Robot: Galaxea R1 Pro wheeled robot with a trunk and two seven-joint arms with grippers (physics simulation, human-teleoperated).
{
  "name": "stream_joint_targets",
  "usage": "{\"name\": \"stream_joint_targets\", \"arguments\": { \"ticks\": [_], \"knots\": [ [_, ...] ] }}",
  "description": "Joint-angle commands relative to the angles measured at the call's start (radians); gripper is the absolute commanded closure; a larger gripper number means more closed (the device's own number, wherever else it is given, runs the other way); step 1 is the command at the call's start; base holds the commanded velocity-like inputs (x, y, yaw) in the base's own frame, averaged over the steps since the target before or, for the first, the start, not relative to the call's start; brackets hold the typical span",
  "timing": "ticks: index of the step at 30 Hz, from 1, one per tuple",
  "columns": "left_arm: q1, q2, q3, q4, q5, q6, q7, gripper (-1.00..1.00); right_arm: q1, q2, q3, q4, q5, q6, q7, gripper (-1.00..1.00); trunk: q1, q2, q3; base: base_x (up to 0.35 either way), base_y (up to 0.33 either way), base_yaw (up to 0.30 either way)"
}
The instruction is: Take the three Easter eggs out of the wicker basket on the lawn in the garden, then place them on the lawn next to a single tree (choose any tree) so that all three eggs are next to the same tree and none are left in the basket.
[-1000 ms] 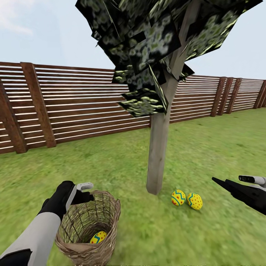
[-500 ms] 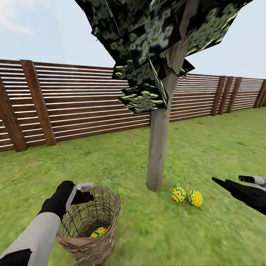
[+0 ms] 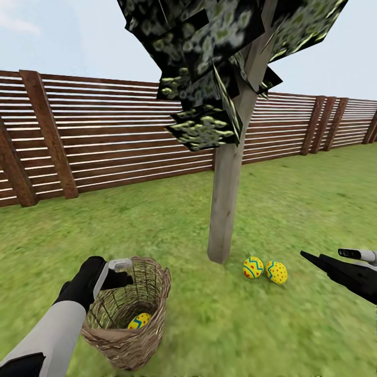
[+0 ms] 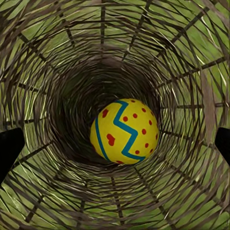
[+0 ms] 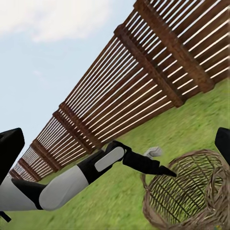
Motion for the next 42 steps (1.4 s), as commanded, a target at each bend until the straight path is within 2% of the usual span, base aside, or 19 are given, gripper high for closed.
{"name": "stream_joint_targets", "arguments": {
  "ticks": [1,13,23,29,33,38,42],
  "knots": [
    [-0.001,-0.001,0.003,-0.001,-0.011,0.004,-0.01,-1.0,-0.001,0.0,0.0,0.0,-0.003,0.007,0.001,-1.0,0.0,-0.001,-0.005,0.0,0.0,0.0],
    [-0.001,-0.001,0.003,-0.001,-0.009,0.003,-0.01,-1.0,-0.001,0.001,0.0,0.0,0.002,0.007,-0.012,-1.0,0.006,-0.004,-0.051,0.0,0.0,0.0],
    [-0.001,-0.001,0.003,-0.001,-0.009,-0.005,-0.01,-1.0,-0.001,0.006,0.014,-0.015,0.011,0.007,-0.267,-1.0,0.01,-0.006,-0.09,0.0,0.0,0.0],
    [-0.001,-0.001,0.002,-0.002,-0.009,-0.009,-0.01,-1.0,-0.002,0.015,0.018,-0.018,0.017,0.007,-0.345,-1.0,0.013,-0.007,-0.113,0.0,0.0,0.0],
    [-0.001,-0.001,0.002,-0.002,-0.009,-0.009,-0.01,-1.0,-0.002,0.016,0.02,-0.018,0.017,0.007,-0.37,-1.0,0.015,-0.008,-0.129,0.0,0.0,0.0],
    [-0.001,-0.001,0.002,-0.004,-0.009,-0.01,-0.01,-1.0,-0.002,0.017,0.021,-0.018,0.019,0.007,-0.383,-1.0,0.015,-0.008,-0.129,0.0,0.0,0.0],
    [-0.001,-0.001,0.002,-0.007,-0.009,-0.01,-0.01,-1.0,-0.002,0.017,0.022,-0.018,0.021,0.007,-0.386,-1.0,0.016,-0.009,-0.144,0.0,0.0,0.0]
  ]
}}
